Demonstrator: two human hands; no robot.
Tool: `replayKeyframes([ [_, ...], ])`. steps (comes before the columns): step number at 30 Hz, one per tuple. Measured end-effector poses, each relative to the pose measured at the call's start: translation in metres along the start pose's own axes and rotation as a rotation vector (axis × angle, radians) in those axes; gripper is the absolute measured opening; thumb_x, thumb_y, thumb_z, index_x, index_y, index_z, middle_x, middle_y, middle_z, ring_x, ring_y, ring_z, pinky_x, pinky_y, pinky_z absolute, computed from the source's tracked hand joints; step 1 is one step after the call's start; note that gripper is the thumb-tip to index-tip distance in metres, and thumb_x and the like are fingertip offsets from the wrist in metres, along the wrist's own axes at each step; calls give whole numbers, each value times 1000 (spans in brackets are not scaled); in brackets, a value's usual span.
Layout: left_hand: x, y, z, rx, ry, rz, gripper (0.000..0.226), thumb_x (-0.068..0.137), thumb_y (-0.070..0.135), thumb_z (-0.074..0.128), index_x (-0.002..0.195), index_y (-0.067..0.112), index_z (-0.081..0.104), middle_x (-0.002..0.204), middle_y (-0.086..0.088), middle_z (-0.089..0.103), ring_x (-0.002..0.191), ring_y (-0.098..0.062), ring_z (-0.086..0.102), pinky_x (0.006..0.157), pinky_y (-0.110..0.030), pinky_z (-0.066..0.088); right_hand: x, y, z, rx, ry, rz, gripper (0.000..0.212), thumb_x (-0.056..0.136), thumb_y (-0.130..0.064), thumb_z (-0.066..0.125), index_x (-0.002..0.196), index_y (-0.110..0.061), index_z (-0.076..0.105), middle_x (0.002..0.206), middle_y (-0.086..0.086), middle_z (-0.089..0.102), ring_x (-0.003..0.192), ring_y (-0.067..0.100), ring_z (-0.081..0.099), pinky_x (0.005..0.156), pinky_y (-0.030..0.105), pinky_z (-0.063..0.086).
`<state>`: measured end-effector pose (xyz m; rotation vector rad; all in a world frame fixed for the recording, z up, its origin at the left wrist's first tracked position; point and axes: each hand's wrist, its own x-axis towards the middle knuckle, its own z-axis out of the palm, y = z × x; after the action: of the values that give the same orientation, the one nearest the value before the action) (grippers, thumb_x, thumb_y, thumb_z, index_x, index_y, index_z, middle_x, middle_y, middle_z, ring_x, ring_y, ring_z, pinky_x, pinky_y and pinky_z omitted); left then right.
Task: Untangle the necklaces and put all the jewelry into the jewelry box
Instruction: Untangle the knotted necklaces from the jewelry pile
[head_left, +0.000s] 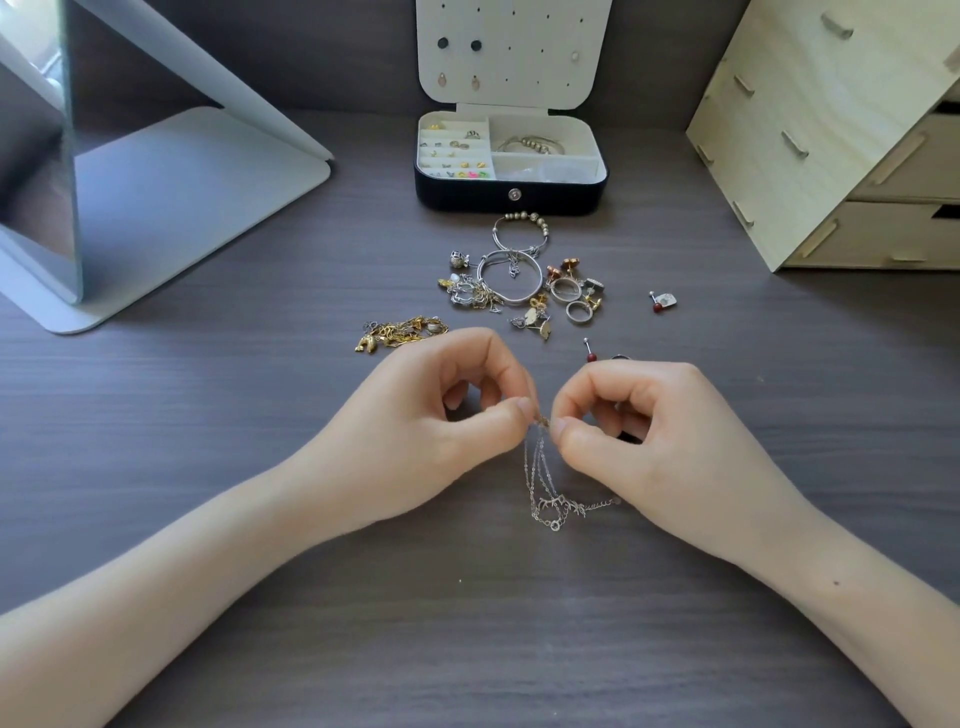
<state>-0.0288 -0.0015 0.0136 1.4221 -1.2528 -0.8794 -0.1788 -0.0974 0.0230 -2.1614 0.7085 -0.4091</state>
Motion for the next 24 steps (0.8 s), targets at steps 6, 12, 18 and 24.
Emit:
replayKeyframes([
  [6,3,-1,5,-107,24,-45,17,72,23,64,81,22,50,75,7,65,73,-31,51,70,-39,41,0,0,-1,-28,4,-8,11,66,-33,56,60,-25,59,54,4,42,52,9,36,51,20,32],
  [12,6,7,4,-323,40,-128,15,72,4,56,86,12,57,69,4,62,66,-5,56,66,-11,44,0,0,-3,4,14,-10,10,65,-31,57,58,-25,58,51,-2,41,51,7,35,50,18,31],
  [18,7,10,2,-312,49,-188,21,68,6,47,77,19,61,66,6,56,61,-7,42,62,-24,31,1,0,-3,9,10,-7,12,66,-30,57,55,-25,57,50,-2,39,49,6,33,49,17,29],
  [24,5,8,2,-212,38,-191,20,71,14,46,76,23,63,66,10,53,62,-5,42,63,-22,32,0,-2,-7,73,0,1,13,70,-24,63,57,-21,60,56,8,49,50,6,35,49,14,30],
])
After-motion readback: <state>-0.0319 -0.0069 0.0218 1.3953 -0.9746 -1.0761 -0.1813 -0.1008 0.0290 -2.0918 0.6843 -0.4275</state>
